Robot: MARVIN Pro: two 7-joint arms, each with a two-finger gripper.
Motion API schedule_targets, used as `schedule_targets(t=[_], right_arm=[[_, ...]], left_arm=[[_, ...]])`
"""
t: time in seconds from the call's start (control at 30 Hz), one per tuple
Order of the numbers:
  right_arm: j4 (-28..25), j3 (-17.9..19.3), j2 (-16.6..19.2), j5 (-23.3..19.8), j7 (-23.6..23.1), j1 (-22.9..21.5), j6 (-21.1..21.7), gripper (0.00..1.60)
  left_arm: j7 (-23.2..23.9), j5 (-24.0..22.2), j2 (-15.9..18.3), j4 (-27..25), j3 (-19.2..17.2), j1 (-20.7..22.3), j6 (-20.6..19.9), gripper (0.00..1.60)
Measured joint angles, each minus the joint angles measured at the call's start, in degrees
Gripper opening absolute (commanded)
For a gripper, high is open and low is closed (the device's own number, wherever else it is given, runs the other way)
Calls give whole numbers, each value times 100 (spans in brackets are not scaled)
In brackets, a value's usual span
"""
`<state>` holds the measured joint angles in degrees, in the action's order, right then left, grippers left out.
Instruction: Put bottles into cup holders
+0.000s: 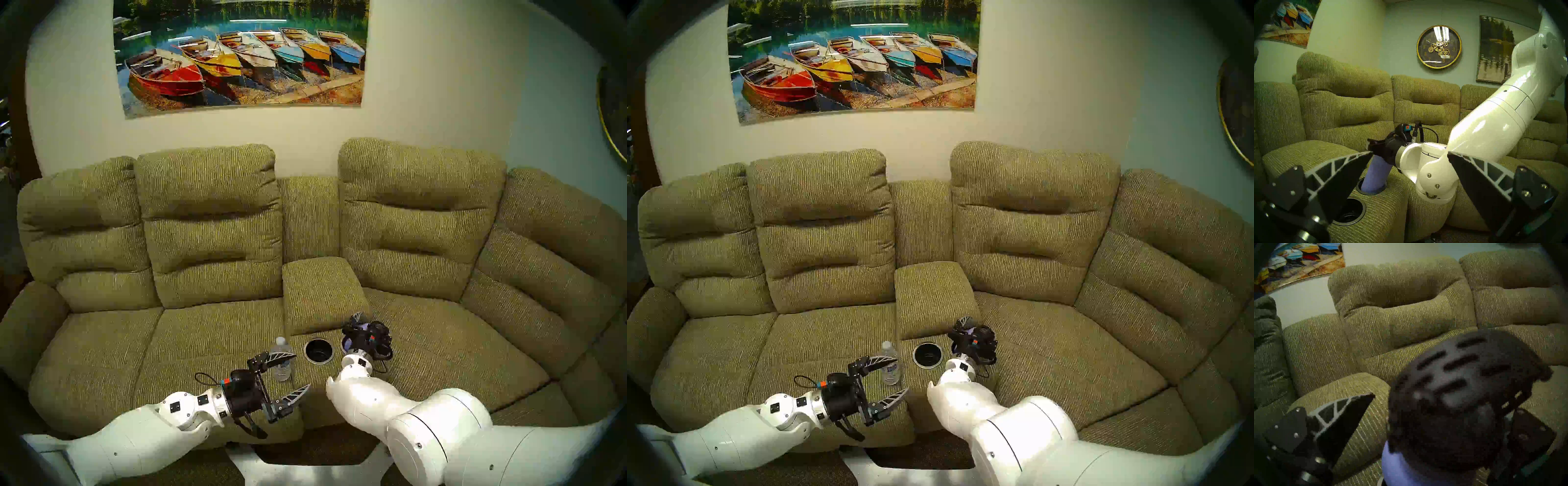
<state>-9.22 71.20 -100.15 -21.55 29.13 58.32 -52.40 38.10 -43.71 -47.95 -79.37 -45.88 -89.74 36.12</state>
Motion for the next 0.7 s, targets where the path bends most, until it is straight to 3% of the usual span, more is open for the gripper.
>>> schedule_targets(t=[0.23,0.43,0.7], right_arm=[[-85,-93,18,162,95,2,-135,160],[-532,-127,111,308,261,122,-180,160],[-1235,-192,334,731,841,322,-204,160]], left_arm=[[-1,0,-1,0,0,0,1,160],[-1,0,-1,0,0,0,1,160],[-1,0,-2,0,0,0,1,160]])
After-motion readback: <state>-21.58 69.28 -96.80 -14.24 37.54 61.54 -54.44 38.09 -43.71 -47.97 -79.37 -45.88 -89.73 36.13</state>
